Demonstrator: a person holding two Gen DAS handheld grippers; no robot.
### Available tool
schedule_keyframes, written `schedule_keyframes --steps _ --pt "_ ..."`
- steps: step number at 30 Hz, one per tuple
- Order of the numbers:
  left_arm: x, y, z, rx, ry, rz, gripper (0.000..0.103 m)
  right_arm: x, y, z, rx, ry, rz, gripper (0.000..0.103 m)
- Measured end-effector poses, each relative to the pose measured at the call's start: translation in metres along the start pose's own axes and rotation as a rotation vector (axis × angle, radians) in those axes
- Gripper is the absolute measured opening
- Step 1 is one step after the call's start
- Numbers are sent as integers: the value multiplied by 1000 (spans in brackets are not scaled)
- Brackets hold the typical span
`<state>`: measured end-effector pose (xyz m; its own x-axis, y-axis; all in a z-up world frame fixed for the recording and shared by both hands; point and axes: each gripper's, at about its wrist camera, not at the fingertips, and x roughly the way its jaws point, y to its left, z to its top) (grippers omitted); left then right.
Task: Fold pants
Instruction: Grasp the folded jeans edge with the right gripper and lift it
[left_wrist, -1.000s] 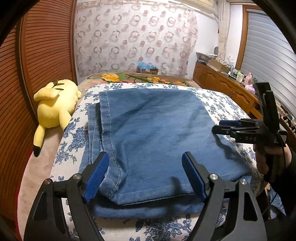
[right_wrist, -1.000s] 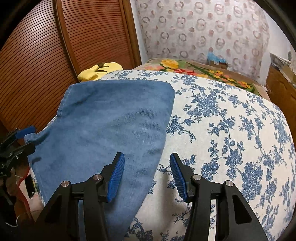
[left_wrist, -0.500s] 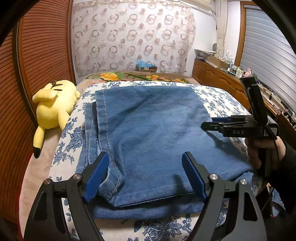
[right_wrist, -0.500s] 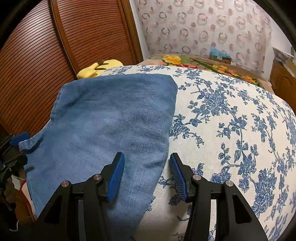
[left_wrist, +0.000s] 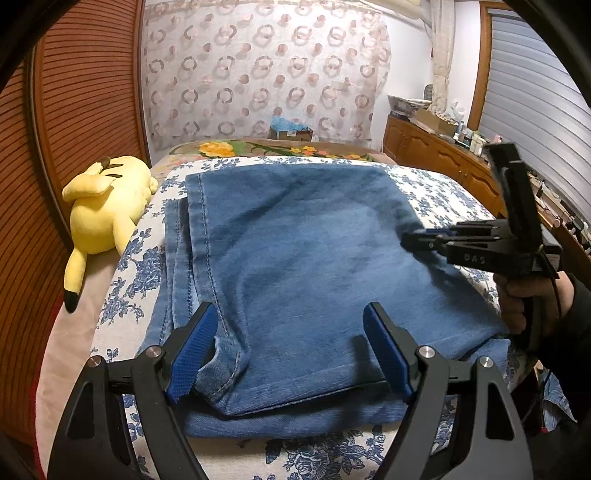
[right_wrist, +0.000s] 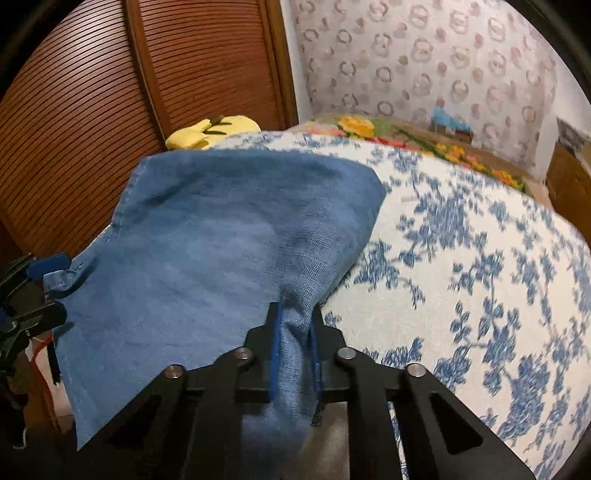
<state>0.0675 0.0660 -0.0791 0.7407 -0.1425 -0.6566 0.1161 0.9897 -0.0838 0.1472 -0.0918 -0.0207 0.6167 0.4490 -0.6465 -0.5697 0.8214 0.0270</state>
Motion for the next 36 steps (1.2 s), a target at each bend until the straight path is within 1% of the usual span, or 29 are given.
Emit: schedule_keyframes --steps 2,4,6,11,14,18,25,27,29,33,34,35,36 --pt "2 -1 1 4 2 4 82 -6 3 2 -19 -29 -18 9" --pt "1 -3 3 10 -4 2 82 -16 4 7 -34 -78 -28 8" --pt "0 -6 6 14 -9 -2 82 -26 2 12 -40 -103 -34 8" --pt "-1 -16 15 39 -19 -15 82 -44 -16 17 -45 -137 -78 7" --pt "2 -19 20 49 -19 -25 82 -50 -35 18 -29 -135 -122 7" --pt "9 -28 29 60 -18 -46 82 -62 -71 15 5 -125 -199 7" --pt "26 -56 47 94 -17 -84 82 -92 -125 -2 79 -124 -306 7" --pt "31 -66 51 112 -13 -96 82 -98 -138 -9 110 -123 -308 8" --pt "38 -78 57 129 -7 -113 82 -99 -149 -18 140 -120 -289 8" --pt "54 -99 66 160 12 -134 82 -96 -149 -27 147 -104 -283 10" --pt "56 -104 67 166 15 -135 82 -93 -148 -25 144 -102 -284 12" --pt "59 -109 69 172 18 -140 82 -91 -148 -25 144 -100 -287 16" --pt "63 -114 71 177 22 -147 82 -91 -151 -25 146 -100 -291 17"
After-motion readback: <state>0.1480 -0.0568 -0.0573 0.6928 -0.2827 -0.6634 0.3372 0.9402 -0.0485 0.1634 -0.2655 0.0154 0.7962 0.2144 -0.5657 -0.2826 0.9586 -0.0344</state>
